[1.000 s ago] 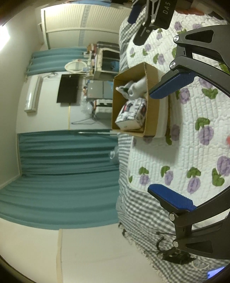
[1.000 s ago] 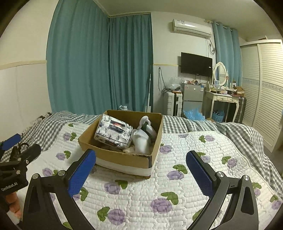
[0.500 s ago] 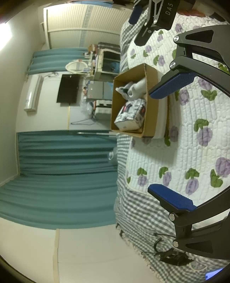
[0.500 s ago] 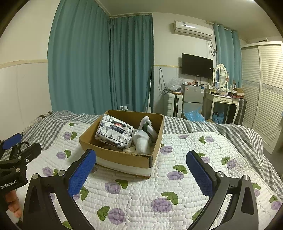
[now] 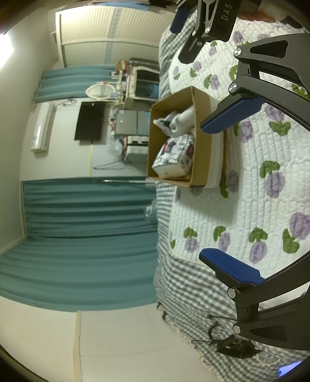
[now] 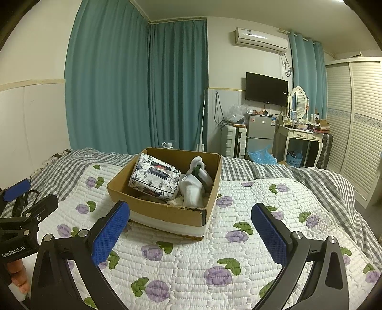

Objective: Organize soft objects

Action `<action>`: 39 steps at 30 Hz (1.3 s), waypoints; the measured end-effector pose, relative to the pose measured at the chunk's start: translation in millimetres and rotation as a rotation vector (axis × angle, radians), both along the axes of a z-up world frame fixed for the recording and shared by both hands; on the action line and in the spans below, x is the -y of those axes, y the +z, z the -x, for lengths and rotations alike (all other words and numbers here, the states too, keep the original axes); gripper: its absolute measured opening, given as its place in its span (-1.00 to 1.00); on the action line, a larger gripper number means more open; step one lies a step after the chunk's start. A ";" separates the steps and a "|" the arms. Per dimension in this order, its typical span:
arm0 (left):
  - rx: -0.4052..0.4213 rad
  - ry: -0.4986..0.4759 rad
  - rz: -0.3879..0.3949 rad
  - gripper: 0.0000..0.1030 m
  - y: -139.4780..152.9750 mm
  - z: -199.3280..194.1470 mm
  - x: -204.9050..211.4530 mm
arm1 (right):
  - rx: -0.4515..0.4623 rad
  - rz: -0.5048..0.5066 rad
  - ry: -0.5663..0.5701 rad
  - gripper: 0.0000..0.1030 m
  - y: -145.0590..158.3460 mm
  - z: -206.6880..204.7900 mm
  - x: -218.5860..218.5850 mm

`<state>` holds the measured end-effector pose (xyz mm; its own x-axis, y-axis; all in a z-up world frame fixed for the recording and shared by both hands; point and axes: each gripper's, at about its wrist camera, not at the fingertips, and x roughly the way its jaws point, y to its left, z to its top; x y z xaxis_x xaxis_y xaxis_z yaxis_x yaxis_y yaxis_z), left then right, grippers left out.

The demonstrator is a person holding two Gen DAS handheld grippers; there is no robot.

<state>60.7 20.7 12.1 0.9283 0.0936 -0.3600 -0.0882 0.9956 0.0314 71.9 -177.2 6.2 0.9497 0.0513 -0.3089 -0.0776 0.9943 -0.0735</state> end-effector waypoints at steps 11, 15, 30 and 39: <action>0.000 0.000 -0.003 0.91 -1.7 -0.5 1.6 | -0.006 0.000 0.003 0.99 -1.6 -0.9 -1.1; -0.001 0.000 -0.004 0.91 -1.7 -0.7 1.7 | -0.006 0.000 0.004 0.99 -1.5 -1.1 -0.9; -0.002 0.001 -0.004 0.91 -1.3 -0.6 1.5 | -0.010 0.001 0.012 0.99 -5.4 1.1 -0.8; -0.004 0.004 0.001 0.91 -4.8 0.6 2.7 | -0.009 0.000 0.012 0.99 -4.5 0.1 -0.9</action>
<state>60.1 18.0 7.3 0.9264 0.0966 -0.3638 -0.0918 0.9953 0.0306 71.8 -176.3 1.7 0.9463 0.0626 -0.3172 -0.0900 0.9933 -0.0726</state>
